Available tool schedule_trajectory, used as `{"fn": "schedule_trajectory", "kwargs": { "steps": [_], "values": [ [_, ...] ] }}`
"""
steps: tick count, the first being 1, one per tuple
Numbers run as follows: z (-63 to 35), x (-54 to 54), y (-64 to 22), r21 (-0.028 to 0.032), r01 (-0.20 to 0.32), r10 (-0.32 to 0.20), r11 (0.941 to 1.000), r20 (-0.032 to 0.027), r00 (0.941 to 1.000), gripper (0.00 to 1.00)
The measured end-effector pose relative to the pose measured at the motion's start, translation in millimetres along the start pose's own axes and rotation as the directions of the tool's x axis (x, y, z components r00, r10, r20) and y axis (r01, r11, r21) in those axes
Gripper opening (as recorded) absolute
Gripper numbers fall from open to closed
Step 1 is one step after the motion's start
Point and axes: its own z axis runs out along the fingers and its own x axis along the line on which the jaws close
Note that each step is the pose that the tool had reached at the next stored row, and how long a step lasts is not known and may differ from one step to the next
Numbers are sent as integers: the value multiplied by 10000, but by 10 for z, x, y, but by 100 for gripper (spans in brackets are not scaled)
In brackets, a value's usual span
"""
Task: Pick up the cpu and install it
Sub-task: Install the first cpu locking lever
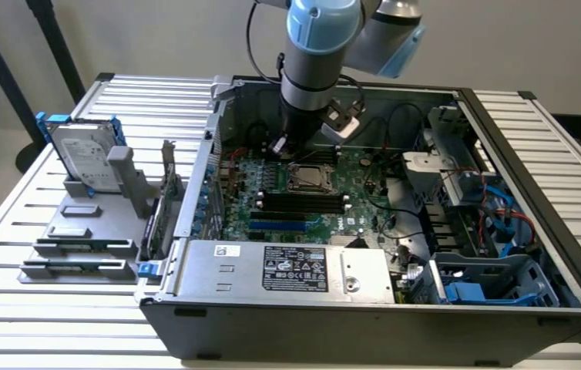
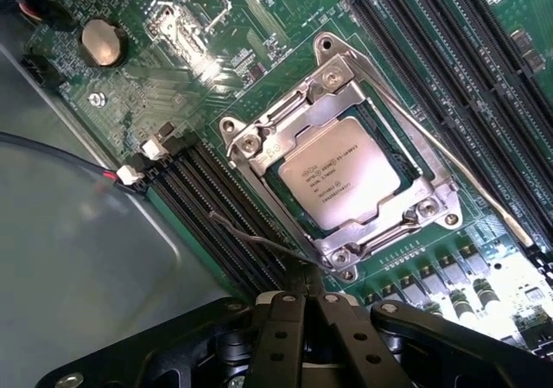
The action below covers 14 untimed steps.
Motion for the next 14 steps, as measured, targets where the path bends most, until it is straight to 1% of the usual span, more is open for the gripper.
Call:
{"fn": "schedule_trajectory", "kwargs": {
  "steps": [14],
  "values": [
    [15, 30, 43, 0, 0, 0, 10000, 0, 10000, 11]
  ]
}}
